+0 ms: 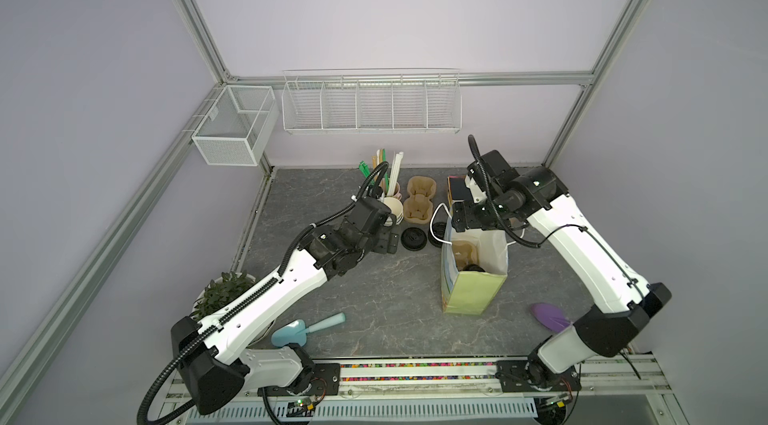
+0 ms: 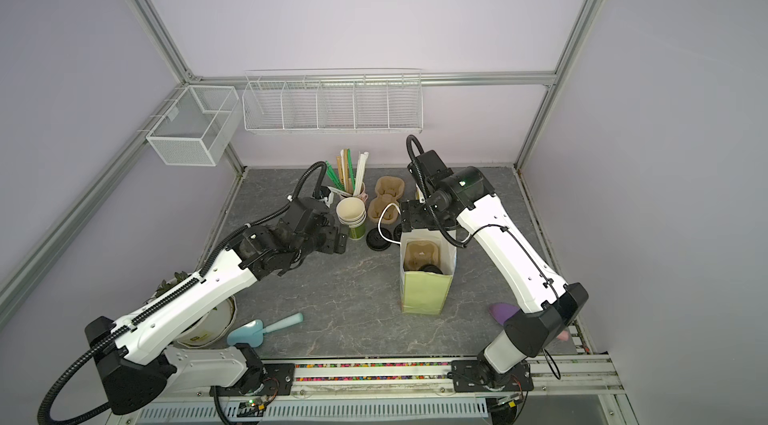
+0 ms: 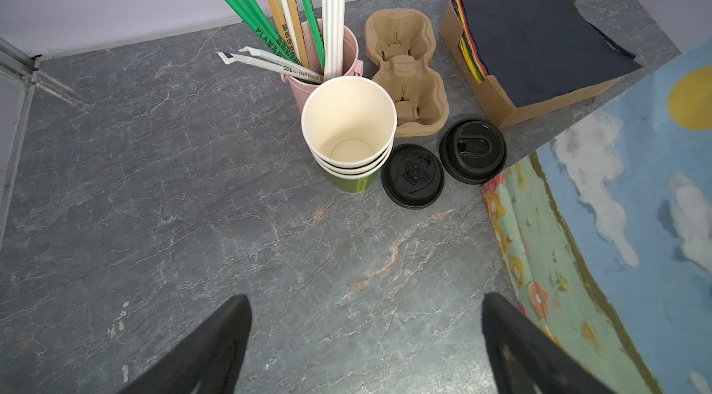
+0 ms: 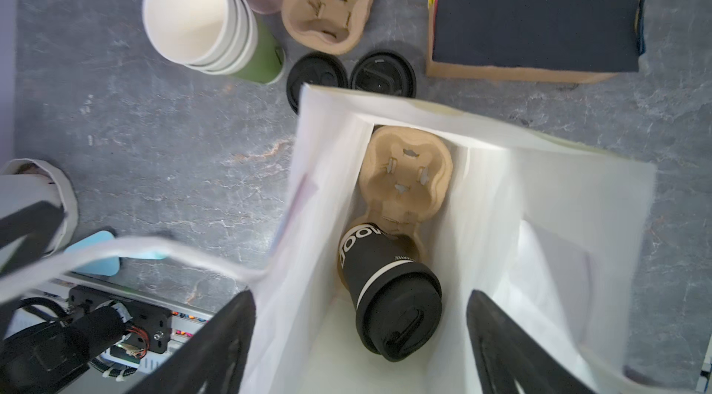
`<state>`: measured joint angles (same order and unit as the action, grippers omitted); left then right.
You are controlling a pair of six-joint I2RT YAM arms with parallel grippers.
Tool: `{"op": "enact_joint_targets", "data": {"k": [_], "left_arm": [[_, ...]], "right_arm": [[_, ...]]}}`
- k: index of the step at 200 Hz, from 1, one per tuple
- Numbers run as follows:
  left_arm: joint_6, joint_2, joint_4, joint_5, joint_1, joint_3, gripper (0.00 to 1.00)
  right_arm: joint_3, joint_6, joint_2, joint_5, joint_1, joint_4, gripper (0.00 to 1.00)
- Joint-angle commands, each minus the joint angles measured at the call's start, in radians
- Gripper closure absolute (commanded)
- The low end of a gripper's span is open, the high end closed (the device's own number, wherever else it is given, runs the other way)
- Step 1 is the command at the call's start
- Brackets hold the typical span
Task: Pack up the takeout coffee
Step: 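Raise the right gripper out of the bag while the left arm lifts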
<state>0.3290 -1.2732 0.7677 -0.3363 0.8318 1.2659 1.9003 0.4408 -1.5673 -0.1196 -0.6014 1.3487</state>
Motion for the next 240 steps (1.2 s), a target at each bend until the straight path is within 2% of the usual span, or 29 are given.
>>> {"op": "enact_joint_targets", "data": {"k": [1,27,53,91,121,145,160,182,240], "left_arm": [[0.017,-0.002,0.017,0.014,0.001,0.046,0.07],[0.091,-0.034,0.074,0.043,-0.048,0.126,0.09],[0.174,-0.061,0.066,0.148,-0.148,0.166,0.12],[0.205,-0.157,0.054,0.16,-0.263,0.266,0.18],[0.202,-0.291,0.068,0.154,-0.329,0.36,0.26],[0.203,-0.383,0.073,0.149,-0.347,0.41,0.32],[0.196,-0.434,0.07,0.136,-0.35,0.436,0.4],[0.194,-0.509,0.096,0.13,-0.356,0.494,0.46],[0.207,-0.632,0.108,0.14,-0.356,0.607,0.59]], "right_arm": [[0.077,-0.053,0.064,-0.021,0.005,0.024,0.12],[0.108,-0.098,0.138,-0.052,0.007,-0.026,0.12],[0.059,-0.122,0.23,-0.117,0.017,-0.105,0.12],[-0.02,-0.129,0.297,-0.115,0.053,-0.168,0.12],[-0.047,-0.139,0.316,-0.097,0.065,-0.177,0.12],[-0.077,-0.148,0.342,-0.082,0.07,-0.197,0.12],[-0.097,-0.159,0.36,-0.068,0.071,-0.207,0.12],[-0.127,-0.164,0.382,-0.06,0.072,-0.219,0.12],[-0.176,-0.174,0.415,-0.037,0.072,-0.24,0.12]]}}
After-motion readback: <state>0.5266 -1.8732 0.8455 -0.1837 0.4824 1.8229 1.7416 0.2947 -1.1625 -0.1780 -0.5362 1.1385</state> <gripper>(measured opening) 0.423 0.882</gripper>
